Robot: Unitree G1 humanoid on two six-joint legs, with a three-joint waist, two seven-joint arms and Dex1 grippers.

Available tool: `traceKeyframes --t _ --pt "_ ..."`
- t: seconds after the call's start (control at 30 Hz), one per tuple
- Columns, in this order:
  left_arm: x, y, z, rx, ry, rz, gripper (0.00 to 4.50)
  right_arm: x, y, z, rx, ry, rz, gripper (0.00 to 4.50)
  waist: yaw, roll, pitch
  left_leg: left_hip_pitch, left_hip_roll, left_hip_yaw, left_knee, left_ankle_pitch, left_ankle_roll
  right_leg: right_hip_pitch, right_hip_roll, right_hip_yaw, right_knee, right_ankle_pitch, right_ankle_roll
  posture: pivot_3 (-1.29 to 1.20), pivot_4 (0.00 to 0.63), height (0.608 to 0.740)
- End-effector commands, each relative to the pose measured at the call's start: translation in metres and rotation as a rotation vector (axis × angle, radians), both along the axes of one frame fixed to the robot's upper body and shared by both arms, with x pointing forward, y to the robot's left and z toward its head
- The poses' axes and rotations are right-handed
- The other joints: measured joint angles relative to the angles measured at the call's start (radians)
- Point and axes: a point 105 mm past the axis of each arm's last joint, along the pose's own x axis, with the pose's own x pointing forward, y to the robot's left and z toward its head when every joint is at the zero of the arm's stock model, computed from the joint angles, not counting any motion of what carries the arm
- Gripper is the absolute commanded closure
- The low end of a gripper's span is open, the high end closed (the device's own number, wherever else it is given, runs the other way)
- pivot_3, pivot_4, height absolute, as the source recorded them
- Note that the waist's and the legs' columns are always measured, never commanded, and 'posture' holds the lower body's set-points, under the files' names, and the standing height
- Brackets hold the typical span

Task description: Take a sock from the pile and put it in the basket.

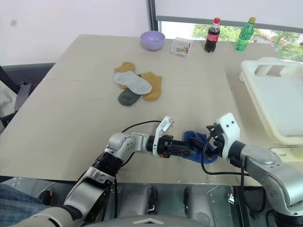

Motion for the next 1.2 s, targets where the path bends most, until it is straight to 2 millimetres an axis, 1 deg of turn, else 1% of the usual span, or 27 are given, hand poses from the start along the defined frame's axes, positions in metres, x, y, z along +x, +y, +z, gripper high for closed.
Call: traceKeyframes --t 0.03,0.07,0.17,0.27,0.3,0.37,0.47,0.53,0.57,0.7,0.8,0.83,0.9,0.93,0.97,1.03,1.13,1.2 --pt "0.000 -0.001 0.005 -0.025 -0.018 -0.001 1.44 0.001 -0.015 -0.011 -0.007 0.055 -0.091 0.05 -0.001 0.000 0.000 0.000 0.000 0.000 0.000 0.000 0.000 0.000 0.000 0.000 0.000 0.000 0.000 0.00 0.150 0.736" --pt "0.001 -0.002 0.005 -0.026 -0.018 0.000 1.44 0.002 -0.019 -0.013 0.005 0.072 -0.116 0.05 -0.001 0.000 0.000 0.000 0.000 0.000 0.000 0.000 0.000 0.000 0.000 0.000 0.000 0.000 0.000 0.00 0.150 0.736" --pt "0.002 -0.002 0.006 -0.030 -0.026 0.009 1.44 0.002 -0.029 -0.025 0.116 0.168 -0.171 0.05 -0.001 0.000 0.000 0.000 0.000 0.000 0.000 0.000 0.000 0.000 0.000 0.000 0.000 0.000 0.000 0.00 0.150 0.736" --pt "0.001 -0.002 0.005 -0.022 -0.048 0.000 1.44 -0.008 -0.022 -0.034 0.214 0.273 -0.130 0.76 -0.001 0.000 0.000 0.001 0.000 0.000 0.000 0.000 0.000 0.000 0.000 0.000 0.000 0.000 0.000 0.00 0.150 0.736" --pt "0.001 -0.001 0.004 -0.019 -0.050 -0.002 1.44 -0.013 -0.017 -0.036 0.245 0.302 -0.107 1.78 -0.001 0.000 0.000 0.001 0.000 0.000 0.000 0.000 0.000 0.000 0.000 0.000 0.000 0.000 0.000 0.00 0.150 0.736" --pt "0.000 0.000 0.003 -0.015 -0.059 -0.005 1.44 -0.019 -0.011 -0.039 0.294 0.347 -0.080 2.01 -0.002 0.000 0.000 0.001 0.000 0.000 0.000 0.000 0.000 0.000 0.001 0.000 0.000 0.000 0.000 0.00 0.150 0.736" --pt "0.000 0.001 0.002 -0.013 -0.064 -0.001 1.44 -0.024 -0.005 -0.043 0.322 0.382 -0.061 3.13 -0.002 0.000 0.000 0.001 0.001 0.000 0.000 0.000 0.000 0.000 0.001 0.000 0.000 0.000 0.000 0.00 0.150 0.736" --pt "0.001 0.001 0.002 -0.015 -0.064 0.003 1.44 -0.025 -0.001 -0.043 0.342 0.393 -0.049 4.14 -0.003 0.000 0.000 0.001 0.001 0.000 0.000 0.000 0.000 0.000 0.001 0.000 0.000 0.000 0.000 0.00 0.150 0.736" --pt "0.001 0.001 0.002 -0.015 -0.064 0.006 1.44 -0.025 0.000 -0.043 0.344 0.397 -0.044 4.46 -0.004 0.000 0.000 0.001 0.001 0.000 0.000 0.000 0.000 0.000 0.001 0.000 0.000 0.000 0.000 0.00 0.150 0.736" --pt "0.002 0.001 0.002 -0.015 -0.074 0.015 1.44 -0.025 0.003 -0.044 0.360 0.406 -0.048 4.46 -0.004 0.000 0.000 0.001 0.002 0.000 0.000 0.000 0.000 0.000 0.002 0.000 0.000 0.000 0.000 0.00 0.150 0.736" --pt "0.005 0.005 0.001 -0.001 -0.129 0.030 1.44 -0.020 0.000 -0.040 0.380 0.385 -0.072 4.46 -0.006 0.001 0.000 0.001 0.002 0.000 0.000 0.000 0.000 0.000 0.002 0.000 0.000 0.000 0.000 0.00 0.150 0.736" --pt "0.014 0.007 0.002 0.022 -0.206 0.082 1.44 -0.016 -0.004 -0.035 0.389 0.361 -0.091 4.46 -0.006 0.001 0.000 0.002 0.002 0.000 0.000 0.000 0.000 0.000 0.002 0.000 0.000 0.000 0.000 0.00 0.150 0.736" --pt "0.034 0.013 0.020 -0.003 -0.476 0.227 1.44 -0.007 -0.012 -0.024 0.426 0.309 -0.137 4.46 -0.006 0.001 0.000 0.002 0.003 0.000 0.000 0.000 0.000 0.000 0.002 0.000 0.001 0.000 0.000 0.00 0.150 0.736" --pt "0.040 0.016 0.026 -0.004 -0.602 0.273 1.44 -0.004 -0.015 -0.021 0.445 0.297 -0.153 4.46 -0.005 0.001 0.000 0.002 0.003 0.001 0.000 0.000 0.000 0.000 0.002 0.001 0.001 0.000 0.000 0.00 0.150 0.736" --pt "0.043 0.020 0.028 0.006 -0.738 0.289 1.44 -0.002 -0.017 -0.020 0.446 0.292 -0.167 4.46 -0.002 0.001 0.000 0.002 0.003 0.001 0.000 0.000 0.000 0.000 0.002 0.001 0.001 0.001 -0.001 0.00 0.150 0.736" --pt "0.047 0.029 0.024 0.055 -0.945 0.291 1.44 0.003 -0.021 -0.019 0.438 0.283 -0.197 4.46 -0.002 0.001 0.000 0.002 0.003 0.001 0.000 0.000 0.000 0.000 0.002 0.001 0.001 0.002 -0.003 0.00 0.150 0.736" --pt "0.056 0.039 0.019 0.102 -1.150 0.321 1.44 0.014 -0.026 -0.013 0.474 0.247 -0.258 4.46 -0.001 0.002 -0.001 0.001 0.002 0.003 -0.001 0.000 0.000 0.000 0.001 0.002 0.000 0.002 -0.004 0.00 0.150 0.736" --pt "0.061 0.042 0.017 0.115 -1.219 0.353 1.44 0.017 -0.025 -0.003 0.531 0.224 -0.268 4.46 0.000 0.002 -0.001 0.001 0.002 0.003 -0.002 -0.001 0.001 -0.001 0.001 0.002 0.000 0.002 -0.004 0.00 0.150 0.736"
